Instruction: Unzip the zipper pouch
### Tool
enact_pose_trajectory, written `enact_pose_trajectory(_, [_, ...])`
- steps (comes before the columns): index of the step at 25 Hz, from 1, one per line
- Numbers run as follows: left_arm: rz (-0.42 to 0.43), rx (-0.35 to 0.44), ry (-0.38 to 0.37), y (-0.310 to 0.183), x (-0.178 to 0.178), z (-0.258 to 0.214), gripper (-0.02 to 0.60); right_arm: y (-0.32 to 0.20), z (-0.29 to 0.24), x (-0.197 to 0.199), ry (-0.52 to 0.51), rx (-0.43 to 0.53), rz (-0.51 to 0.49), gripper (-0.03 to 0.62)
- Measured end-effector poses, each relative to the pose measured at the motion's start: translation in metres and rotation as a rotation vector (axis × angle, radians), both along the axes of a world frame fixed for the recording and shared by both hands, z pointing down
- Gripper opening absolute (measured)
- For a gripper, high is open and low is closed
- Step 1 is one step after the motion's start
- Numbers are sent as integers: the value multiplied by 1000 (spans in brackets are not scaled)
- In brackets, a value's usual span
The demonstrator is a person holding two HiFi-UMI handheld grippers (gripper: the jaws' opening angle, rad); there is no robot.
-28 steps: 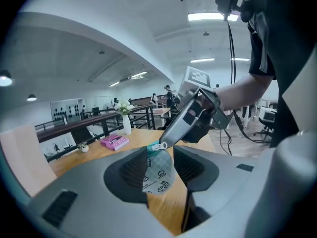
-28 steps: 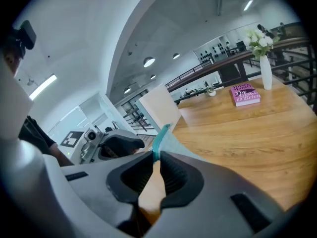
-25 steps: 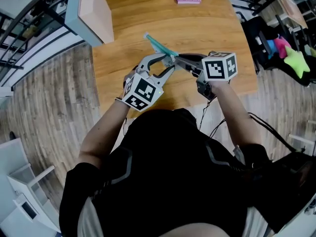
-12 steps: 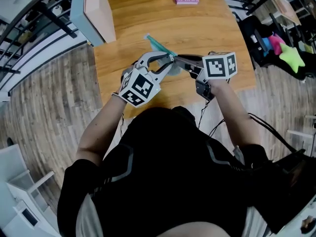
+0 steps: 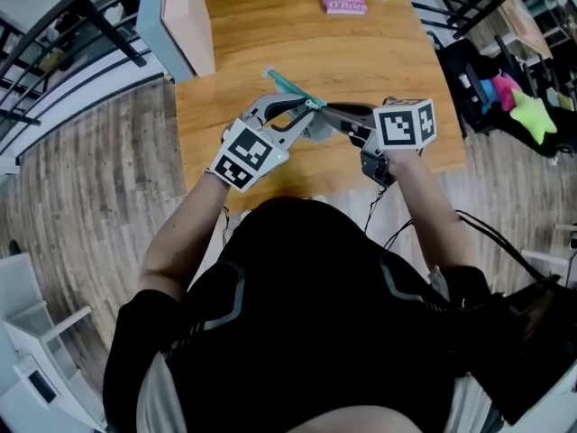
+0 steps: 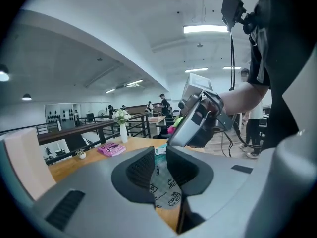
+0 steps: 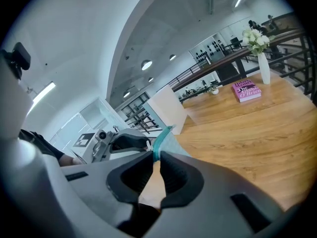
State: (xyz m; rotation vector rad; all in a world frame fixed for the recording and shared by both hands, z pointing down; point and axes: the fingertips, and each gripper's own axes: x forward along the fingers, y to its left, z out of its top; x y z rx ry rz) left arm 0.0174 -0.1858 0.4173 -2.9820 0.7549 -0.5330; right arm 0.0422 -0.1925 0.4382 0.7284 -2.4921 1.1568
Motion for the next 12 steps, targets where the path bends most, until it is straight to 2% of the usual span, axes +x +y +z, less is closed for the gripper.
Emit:
enact_pose_trajectory(6, [-8,-20,40,2,1,-1,95,4,-5,-2,4,32,-41,52])
enact_pose_trajectory(12, [-22,-64,114,0,4,-7,94,3,-13,3,-8,66,-63,52])
